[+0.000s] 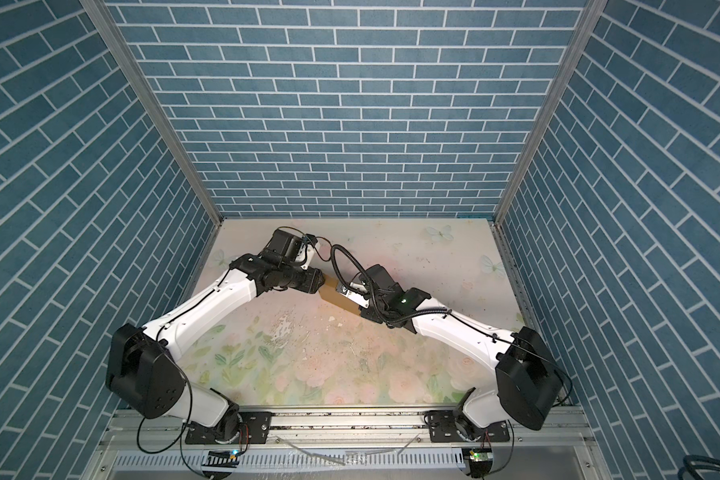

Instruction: Fold the paper box

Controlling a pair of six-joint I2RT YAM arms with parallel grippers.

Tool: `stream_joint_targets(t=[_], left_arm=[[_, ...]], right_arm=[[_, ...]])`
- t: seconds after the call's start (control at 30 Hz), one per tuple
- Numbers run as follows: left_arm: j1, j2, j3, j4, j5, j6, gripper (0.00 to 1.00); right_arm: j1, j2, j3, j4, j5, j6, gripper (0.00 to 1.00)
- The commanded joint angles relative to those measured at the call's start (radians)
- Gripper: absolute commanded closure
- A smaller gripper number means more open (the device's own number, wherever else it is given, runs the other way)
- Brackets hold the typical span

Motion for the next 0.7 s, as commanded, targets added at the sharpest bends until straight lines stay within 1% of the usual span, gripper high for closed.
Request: stream_joint_targets(t=[0.0, 0.1, 0.27, 0.5, 0.67], left_arm=[[0.060, -0.044, -0.018, 0.031, 0.069, -0.060, 0.41], [0.118, -0.066, -0.055, 0.095, 0.152, -0.115, 0.40], [0.173, -0.057, -0.093, 0.212, 0.264, -0.207, 0.36], [0.183, 0.026, -0.126, 0.399, 0.353, -0.320, 0.35], [0.183, 0.067, -0.142, 0.457, 0.377, -0.352, 0.36]], right_arm=[[-0.005, 0.022, 0.031, -0.045, -0.028, 0.021, 0.66], [-0.007, 0.019, 0.030, -0.047, -0.030, 0.021, 0.66], [-0.008, 0.019, 0.031, -0.051, -0.033, 0.020, 0.66], [-0.010, 0.019, 0.034, -0.056, -0.031, 0.023, 0.66], [-0.009, 0.019, 0.035, -0.057, -0.028, 0.028, 0.67]])
